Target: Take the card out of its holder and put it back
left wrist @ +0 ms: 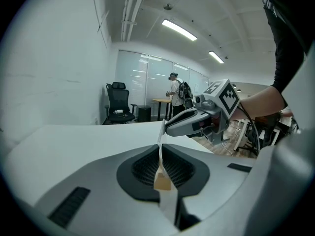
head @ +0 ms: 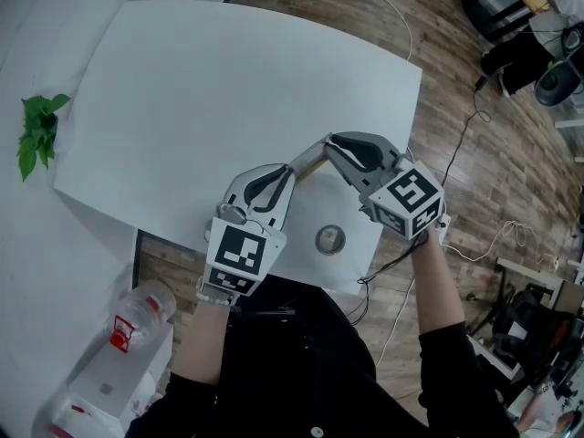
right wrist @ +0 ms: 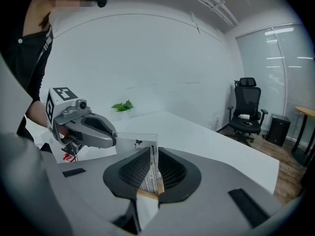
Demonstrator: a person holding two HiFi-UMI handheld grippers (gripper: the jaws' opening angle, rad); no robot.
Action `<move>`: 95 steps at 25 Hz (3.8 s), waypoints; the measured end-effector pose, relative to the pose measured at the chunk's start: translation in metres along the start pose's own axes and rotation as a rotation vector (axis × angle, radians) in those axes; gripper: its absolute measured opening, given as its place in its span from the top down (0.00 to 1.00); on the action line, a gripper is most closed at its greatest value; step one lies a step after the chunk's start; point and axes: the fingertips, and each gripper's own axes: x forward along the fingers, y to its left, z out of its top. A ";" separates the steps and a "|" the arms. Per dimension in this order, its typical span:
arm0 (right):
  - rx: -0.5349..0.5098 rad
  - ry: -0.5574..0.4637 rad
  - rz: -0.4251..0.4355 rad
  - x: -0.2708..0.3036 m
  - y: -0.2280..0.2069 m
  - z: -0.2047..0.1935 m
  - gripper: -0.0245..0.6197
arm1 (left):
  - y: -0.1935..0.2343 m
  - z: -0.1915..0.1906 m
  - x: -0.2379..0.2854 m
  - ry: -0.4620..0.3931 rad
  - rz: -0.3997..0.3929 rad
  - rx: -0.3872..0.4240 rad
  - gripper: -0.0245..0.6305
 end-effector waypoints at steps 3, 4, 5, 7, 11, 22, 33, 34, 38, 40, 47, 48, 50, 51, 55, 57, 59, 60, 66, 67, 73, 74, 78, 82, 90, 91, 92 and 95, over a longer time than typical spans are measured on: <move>0.008 -0.004 -0.002 -0.003 0.002 0.002 0.84 | -0.002 0.001 -0.002 -0.002 -0.002 -0.001 0.92; 0.008 -0.004 -0.003 -0.004 0.002 0.002 0.84 | -0.003 0.002 -0.002 -0.004 -0.003 -0.002 0.92; 0.006 -0.004 -0.004 -0.005 0.002 0.002 0.84 | -0.003 0.002 -0.003 -0.005 -0.004 -0.002 0.92; 0.001 -0.001 -0.009 -0.005 0.002 0.002 0.84 | -0.003 0.003 -0.004 -0.006 -0.005 -0.001 0.92; 0.001 -0.008 -0.014 -0.007 0.004 0.005 0.84 | -0.004 0.006 -0.006 -0.013 -0.008 -0.005 0.92; -0.012 -0.015 -0.022 -0.014 0.008 0.017 0.84 | -0.008 0.015 -0.012 -0.018 -0.007 0.007 0.92; -0.025 -0.035 -0.045 -0.024 0.012 0.028 0.84 | -0.013 0.027 -0.021 -0.032 -0.005 0.035 0.92; -0.028 -0.035 -0.045 -0.025 0.013 0.029 0.84 | -0.013 0.028 -0.022 -0.034 -0.002 0.037 0.92; -0.036 -0.041 -0.055 -0.028 0.015 0.033 0.84 | -0.014 0.031 -0.026 -0.038 0.004 0.044 0.92; -0.040 -0.046 -0.061 -0.030 0.015 0.035 0.84 | -0.014 0.034 -0.028 -0.042 0.006 0.049 0.92; -0.046 -0.065 -0.053 -0.040 0.020 0.044 0.85 | -0.019 0.044 -0.034 -0.055 0.012 0.066 0.92; -0.051 -0.066 -0.054 -0.042 0.020 0.045 0.85 | -0.021 0.046 -0.035 -0.058 0.012 0.068 0.92; -0.065 -0.066 -0.059 -0.045 0.023 0.048 0.85 | -0.022 0.048 -0.039 -0.063 0.010 0.071 0.92; -0.071 -0.067 -0.061 -0.045 0.024 0.050 0.85 | -0.022 0.050 -0.040 -0.066 0.008 0.071 0.92; -0.083 -0.076 -0.069 -0.051 0.028 0.058 0.85 | -0.025 0.056 -0.046 -0.076 0.009 0.079 0.92; -0.088 -0.080 -0.074 -0.056 0.030 0.061 0.85 | -0.027 0.060 -0.049 -0.080 0.010 0.086 0.92; -0.094 -0.087 -0.079 -0.059 0.032 0.066 0.85 | -0.028 0.064 -0.053 -0.085 0.011 0.093 0.92; -0.097 -0.091 -0.081 -0.061 0.034 0.068 0.85 | -0.028 0.066 -0.055 -0.087 0.012 0.097 0.92; -0.108 -0.120 -0.097 -0.071 0.041 0.082 0.85 | -0.030 0.080 -0.067 -0.106 0.020 0.122 0.92; -0.109 -0.126 -0.099 -0.073 0.042 0.085 0.85 | -0.031 0.083 -0.069 -0.109 0.021 0.127 0.92; -0.123 -0.161 -0.110 -0.084 0.050 0.104 0.85 | -0.031 0.101 -0.082 -0.132 0.031 0.153 0.92; -0.124 -0.167 -0.111 -0.086 0.051 0.107 0.85 | -0.032 0.104 -0.084 -0.136 0.032 0.158 0.92; -0.129 -0.193 -0.115 -0.094 0.054 0.119 0.85 | -0.035 0.117 -0.091 -0.149 0.044 0.183 0.92; -0.137 -0.210 -0.127 -0.103 0.056 0.128 0.85 | -0.038 0.127 -0.096 -0.165 0.051 0.203 0.92; -0.149 -0.247 -0.136 -0.115 0.064 0.144 0.85 | -0.045 0.144 -0.110 -0.188 0.064 0.244 0.92; -0.153 -0.250 -0.136 -0.117 0.065 0.146 0.85 | -0.045 0.146 -0.112 -0.190 0.065 0.247 0.92; -0.157 -0.252 -0.136 -0.118 0.067 0.147 0.85 | -0.046 0.146 -0.113 -0.192 0.067 0.249 0.92; -0.161 -0.257 -0.137 -0.119 0.070 0.150 0.85 | -0.047 0.149 -0.118 -0.201 0.069 0.249 0.92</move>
